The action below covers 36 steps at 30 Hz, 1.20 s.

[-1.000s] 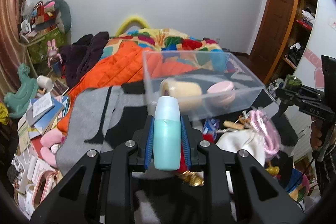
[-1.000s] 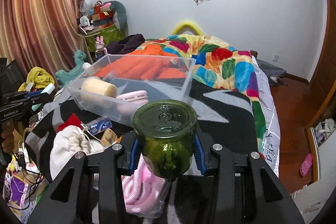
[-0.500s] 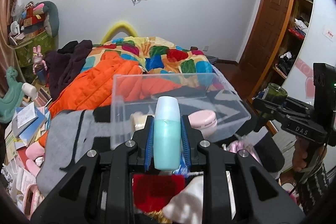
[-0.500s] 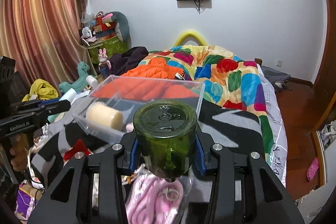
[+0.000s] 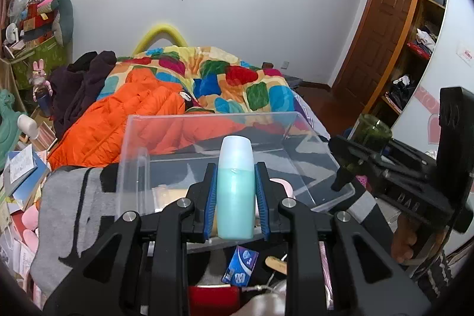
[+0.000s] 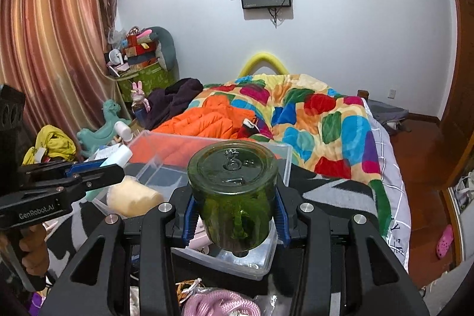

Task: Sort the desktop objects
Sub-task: 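Carry the mint bottle and green jar into the clear box and release both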

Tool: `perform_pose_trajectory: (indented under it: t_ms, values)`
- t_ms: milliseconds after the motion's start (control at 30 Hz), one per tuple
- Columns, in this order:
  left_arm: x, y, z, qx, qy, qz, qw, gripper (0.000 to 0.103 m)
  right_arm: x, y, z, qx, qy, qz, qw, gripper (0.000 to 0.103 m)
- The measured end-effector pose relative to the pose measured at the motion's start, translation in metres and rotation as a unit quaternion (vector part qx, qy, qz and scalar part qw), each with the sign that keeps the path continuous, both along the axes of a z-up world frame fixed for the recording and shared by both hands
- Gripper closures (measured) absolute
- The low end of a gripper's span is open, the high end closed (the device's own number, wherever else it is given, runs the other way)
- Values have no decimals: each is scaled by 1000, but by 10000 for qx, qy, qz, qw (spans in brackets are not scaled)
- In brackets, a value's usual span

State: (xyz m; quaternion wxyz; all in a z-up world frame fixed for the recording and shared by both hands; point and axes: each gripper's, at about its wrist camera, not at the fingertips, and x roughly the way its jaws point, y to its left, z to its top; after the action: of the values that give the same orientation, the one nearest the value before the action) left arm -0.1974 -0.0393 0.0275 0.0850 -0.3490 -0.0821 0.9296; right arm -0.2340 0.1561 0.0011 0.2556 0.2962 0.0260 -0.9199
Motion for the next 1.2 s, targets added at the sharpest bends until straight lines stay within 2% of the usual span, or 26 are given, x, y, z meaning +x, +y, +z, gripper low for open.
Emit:
perform_pose_trajectory:
  t_ms: [400, 700, 867, 1000, 1067, 1100, 1200]
  values:
    - [-24, 17, -37, -68, -473, -159, 9987, 79, 2, -9, -28, 505, 7, 153, 9986, 64]
    - [-31, 22, -48, -103, -690, -257, 9972, 79, 6, -10, -38, 649, -43, 196, 9977, 64]
    - [-26, 21, -44, -154, -632, -273, 9975, 79, 12, -8, -38, 611, -81, 169, 9980, 64]
    - [-16, 23, -36, -390, -474, -218, 9979, 79, 19, -6, -35, 589, -21, 107, 9982, 64]
    - [-11, 23, -32, -508, -387, -180, 9978, 75, 24, -5, -31, 606, 67, 52, 9981, 63]
    - [-8, 23, -31, -540, -351, -162, 9978, 73, 26, -4, -30, 611, 99, 64, 9981, 60]
    - [4, 22, -25, -658, -222, -86, 9976, 68, 37, 1, -25, 548, 290, 72, 9980, 38]
